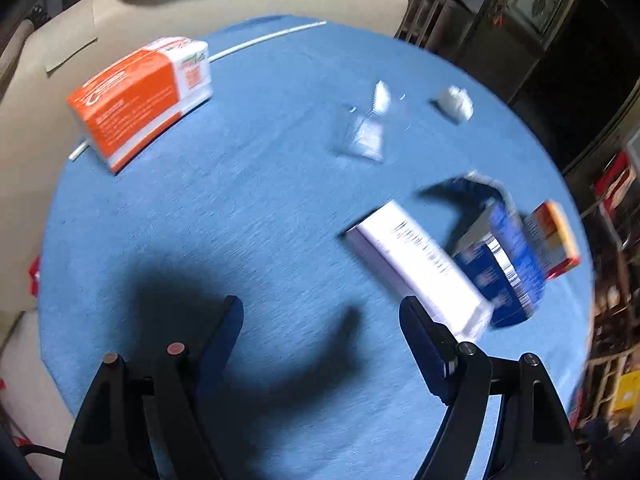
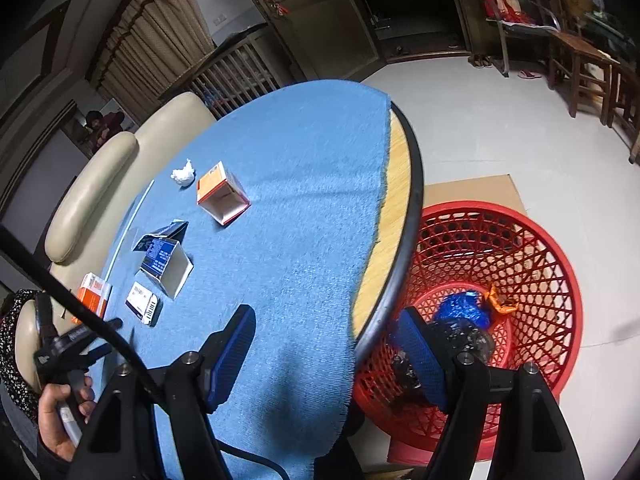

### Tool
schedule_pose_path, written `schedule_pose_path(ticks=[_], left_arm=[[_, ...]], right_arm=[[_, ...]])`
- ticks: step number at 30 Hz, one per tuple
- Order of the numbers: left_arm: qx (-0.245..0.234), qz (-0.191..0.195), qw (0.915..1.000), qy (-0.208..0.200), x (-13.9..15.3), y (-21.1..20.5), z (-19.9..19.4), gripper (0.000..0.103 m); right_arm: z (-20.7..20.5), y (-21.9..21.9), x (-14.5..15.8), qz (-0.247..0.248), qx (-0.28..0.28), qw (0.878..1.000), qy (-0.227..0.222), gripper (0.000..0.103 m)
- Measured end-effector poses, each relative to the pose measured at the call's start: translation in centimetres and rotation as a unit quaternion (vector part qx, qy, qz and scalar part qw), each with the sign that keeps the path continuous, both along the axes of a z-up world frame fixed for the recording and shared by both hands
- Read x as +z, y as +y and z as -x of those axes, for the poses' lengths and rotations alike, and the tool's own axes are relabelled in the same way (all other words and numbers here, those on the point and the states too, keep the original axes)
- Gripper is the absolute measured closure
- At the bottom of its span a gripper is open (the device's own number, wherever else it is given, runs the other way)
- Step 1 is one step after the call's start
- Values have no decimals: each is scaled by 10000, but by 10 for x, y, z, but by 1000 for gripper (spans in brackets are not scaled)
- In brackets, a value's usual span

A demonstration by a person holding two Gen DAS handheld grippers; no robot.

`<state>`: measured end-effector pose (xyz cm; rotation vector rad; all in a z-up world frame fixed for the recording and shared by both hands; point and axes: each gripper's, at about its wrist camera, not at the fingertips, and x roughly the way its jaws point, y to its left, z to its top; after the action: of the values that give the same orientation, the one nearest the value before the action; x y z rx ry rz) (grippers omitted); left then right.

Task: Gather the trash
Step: 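Grasp the white medicine box with the left tool while the right tool reaches the blue box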

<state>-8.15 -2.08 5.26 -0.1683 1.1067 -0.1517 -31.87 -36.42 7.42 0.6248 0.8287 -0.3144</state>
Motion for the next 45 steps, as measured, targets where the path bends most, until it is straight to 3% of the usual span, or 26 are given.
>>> schedule_pose_path(ticks=[4, 6, 10, 12, 18, 25, 30, 35, 39, 41, 45], left_arm=[[56, 22, 10000, -28, 3, -33, -18, 22], [195, -4, 9997, 142, -6, -60, -36, 22], [282, -494, 9970, 533, -29, -87, -50, 20], [97, -835, 9954, 450, -28, -97, -44, 20], [-47, -853, 9955, 413, -19, -68, -20, 19], [115, -619, 9973, 377, -10, -20, -10, 19], [-580, -667, 9958, 255, -14, -36, -12, 19], [-1447, -1175, 9821, -272, -6, -65, -9, 19], [-1588, -929, 9828, -185, -11, -52, -18, 19], [-1613, -866, 9828, -257, -11, -44, -19, 37], [-1615, -799, 9829, -377, -6, -27, -20, 52]], right_arm=[[-7, 10, 2, 15, 127, 9999, -35, 25], [-7, 15, 4, 66, 159, 9998, -52, 25], [1, 13, 6, 80, 46, 9999, -50, 25], [7, 9, 4, 65, -50, 10000, -27, 25], [16, -4, -2, -78, -220, 9997, 7, 25], [1, 8, -6, -131, 18, 9999, -6, 25], [-23, 30, 0, -28, 388, 9992, -15, 25], [-54, 57, 7, 213, 933, 9954, -3, 25], [-90, 83, 13, 440, 1529, 9873, 2, 25], [-111, 99, 16, 576, 1878, 9805, -16, 25], [-159, 130, 18, 984, 2672, 9586, -31, 25]])
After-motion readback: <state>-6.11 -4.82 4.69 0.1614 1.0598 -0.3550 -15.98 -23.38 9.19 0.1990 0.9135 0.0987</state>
